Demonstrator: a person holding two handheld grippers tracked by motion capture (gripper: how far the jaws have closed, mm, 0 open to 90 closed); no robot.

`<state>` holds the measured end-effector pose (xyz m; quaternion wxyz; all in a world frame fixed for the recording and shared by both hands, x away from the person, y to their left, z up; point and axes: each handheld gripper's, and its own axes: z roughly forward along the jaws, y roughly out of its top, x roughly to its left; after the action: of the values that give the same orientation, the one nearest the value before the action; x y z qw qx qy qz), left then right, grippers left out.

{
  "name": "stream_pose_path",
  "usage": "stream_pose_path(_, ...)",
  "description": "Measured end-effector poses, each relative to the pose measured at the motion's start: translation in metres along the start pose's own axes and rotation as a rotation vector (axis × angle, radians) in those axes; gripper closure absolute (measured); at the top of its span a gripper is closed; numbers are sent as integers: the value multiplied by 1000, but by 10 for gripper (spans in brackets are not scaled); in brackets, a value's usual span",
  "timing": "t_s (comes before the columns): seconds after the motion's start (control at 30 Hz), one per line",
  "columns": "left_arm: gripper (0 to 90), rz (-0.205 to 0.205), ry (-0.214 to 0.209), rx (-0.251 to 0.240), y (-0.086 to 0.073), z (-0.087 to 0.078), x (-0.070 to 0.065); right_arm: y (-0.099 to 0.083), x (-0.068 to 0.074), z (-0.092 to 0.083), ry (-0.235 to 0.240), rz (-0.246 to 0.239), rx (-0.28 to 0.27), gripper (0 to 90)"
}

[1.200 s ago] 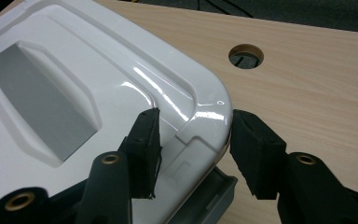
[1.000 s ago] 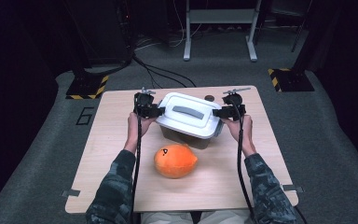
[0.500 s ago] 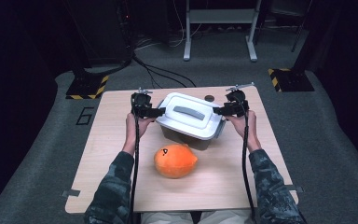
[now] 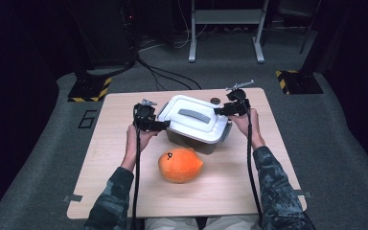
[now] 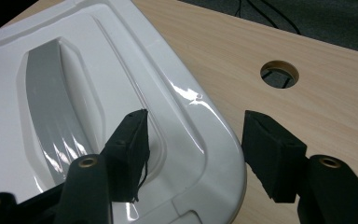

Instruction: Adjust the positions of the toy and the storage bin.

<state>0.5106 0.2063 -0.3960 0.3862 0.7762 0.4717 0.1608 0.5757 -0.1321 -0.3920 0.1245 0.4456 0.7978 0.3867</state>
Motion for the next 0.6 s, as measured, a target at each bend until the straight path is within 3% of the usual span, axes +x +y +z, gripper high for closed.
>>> stream_pose_path(0.13, 330, -15, -21, -11, 0, 3, -1, -1, -3, -1, 6, 6, -12, 467)
stream_pose_path(0.17, 330, -12, -18, -18, 1, 3, -1, -1, -3, -2, -9, 12, -8, 559)
stream_pose_path(0.2, 337, -14, -10, -14, 3, 5, 0, -3, -5, 0, -51, -9, 5, 533)
stream_pose_path(0.27, 337, -13, -9, -12, 4, 6, 2, -4, -8, -1, -27, 16, 3, 523)
stream_pose_path(0.37, 337, -13, -7, -10, 6, 8, 2, -5, -8, -1, -27, 14, 0, 525)
stream_pose_path(0.47, 344, -3, 23, -5, 9, 15, 3, -5, -7, -3, -59, 8, 3, 552)
stream_pose_path(0.6, 342, -20, 22, -17, 12, 25, 4, -7, -9, -6, -74, 19, -1, 570)
